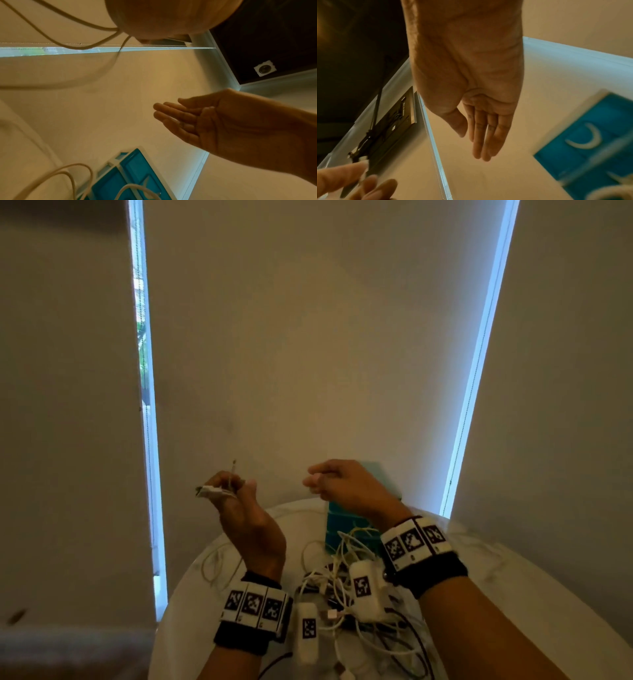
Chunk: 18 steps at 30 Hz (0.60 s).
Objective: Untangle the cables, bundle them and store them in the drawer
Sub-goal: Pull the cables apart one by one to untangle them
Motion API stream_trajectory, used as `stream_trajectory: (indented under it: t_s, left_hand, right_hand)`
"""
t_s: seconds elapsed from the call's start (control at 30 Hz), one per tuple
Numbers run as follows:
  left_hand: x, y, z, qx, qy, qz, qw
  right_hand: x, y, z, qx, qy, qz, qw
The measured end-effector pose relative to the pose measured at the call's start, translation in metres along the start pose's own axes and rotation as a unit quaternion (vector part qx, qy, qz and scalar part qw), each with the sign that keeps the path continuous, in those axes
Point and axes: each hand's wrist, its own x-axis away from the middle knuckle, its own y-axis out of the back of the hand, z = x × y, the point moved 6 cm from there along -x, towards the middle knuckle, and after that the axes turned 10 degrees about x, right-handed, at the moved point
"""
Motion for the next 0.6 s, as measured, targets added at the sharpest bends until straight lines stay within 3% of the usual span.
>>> stream_trajectory:
  t_s: [0.07, 0.13, 0.23, 0.33, 0.47, 0.6]
  left_hand:
    - [0.006, -0.009, 0.009, -0.064, 0.046, 0.058, 0.995]
    - [0.017, -0.016, 0.031, -0.142, 0.129, 0.131, 0.973]
    - [0.042, -0.026, 0.068, -0.181, 0.266, 0.255, 0.912]
    - [0.072, -0.035, 0.084, -0.186, 0.344, 0.357, 0.848]
    - [0.099, -0.048, 0.076, -0.249, 0.302, 0.491, 0.778]
    - [0.113, -0.055, 0.072, -0.283, 0.287, 0.533, 0.744]
  right_hand:
    - [0.02, 0.002, -0.017, -0.078, -0.002, 0.008, 0.997]
    - [0.043, 0.007, -0.034, -0.104, 0.009, 0.004, 0.995]
    - [0.077, 0.026, -0.056, -0.157, 0.008, -0.074, 0.985]
    - [0.105, 0.031, -0.083, -0.222, -0.009, -0.133, 0.966]
    - [0.123, 0.014, -0.112, -0.273, -0.021, -0.148, 0.95]
    - [0.13, 0.015, -0.129, -0.287, -0.009, -0.191, 0.938]
